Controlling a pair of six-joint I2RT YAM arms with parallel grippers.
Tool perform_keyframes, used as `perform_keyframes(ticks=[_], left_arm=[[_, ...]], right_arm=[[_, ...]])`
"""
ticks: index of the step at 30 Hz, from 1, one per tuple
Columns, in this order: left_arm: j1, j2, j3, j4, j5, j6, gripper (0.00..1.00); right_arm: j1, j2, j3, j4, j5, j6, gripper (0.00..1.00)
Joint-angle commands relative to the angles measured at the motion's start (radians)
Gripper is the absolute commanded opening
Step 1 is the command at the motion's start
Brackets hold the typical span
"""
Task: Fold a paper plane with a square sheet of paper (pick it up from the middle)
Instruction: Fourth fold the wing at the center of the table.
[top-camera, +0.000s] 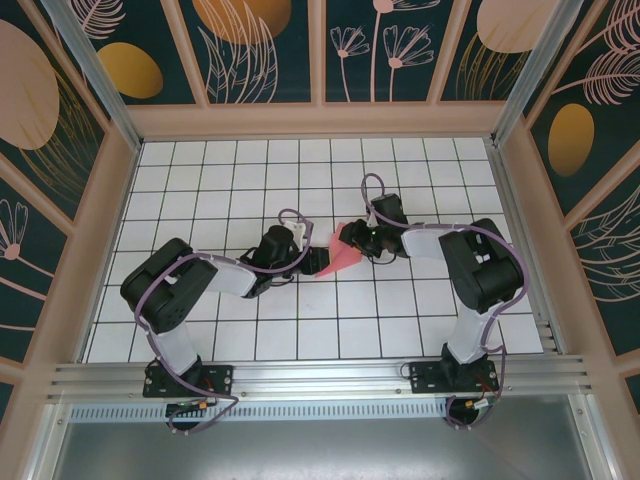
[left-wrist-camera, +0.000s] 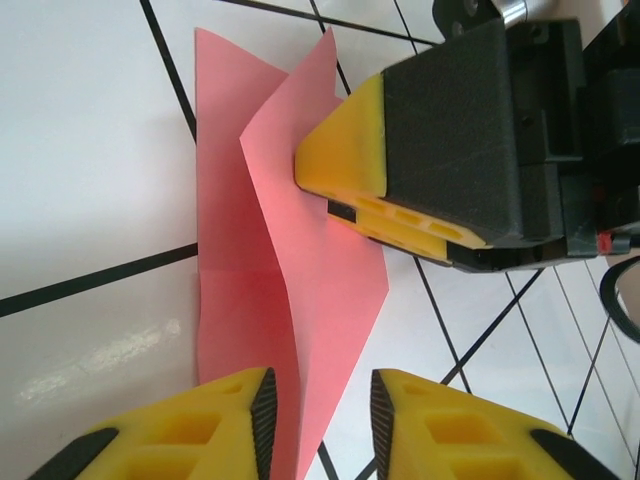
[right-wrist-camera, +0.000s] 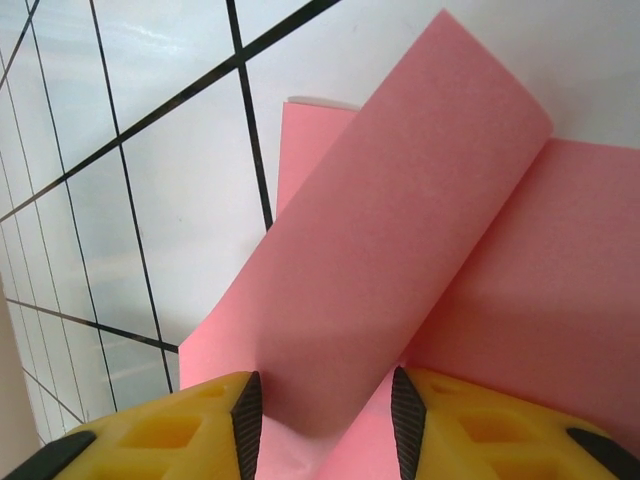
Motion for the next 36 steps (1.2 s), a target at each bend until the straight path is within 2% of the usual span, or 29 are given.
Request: perform_keyframes(ticks=[1,9,17,27,36], left_arm=[[0.004,-0.056,0.006,0.058,-0.022,-0.037,0.3],[-0.005,-0.022,0.035,0.073,0.067,-0.085,0.28],[-0.015,0.052,0.091,0.011,0.124,-0.073,0.28],[-0.014,0.09,0.142,-0.112,0.062,-0.018,0.27],[-0.014,0.115,0.162,-0.152,0.008,0.0,0.21]], right_arm=[[-0.007,0.061,-0.005,-0.14,0.119,-0.011,0.41],[-0.005,0.08,0.016,-0.213,0.178,-0.006,0.39],[-0.002,0.093,0.03,-0.244,0.187,0.021,0.39],[-0.002,0.1,0.039,-0.266,0.183,0.026,0.39],[-0.001,0.094,0.032,-0.258,0.169,0.024,0.4]])
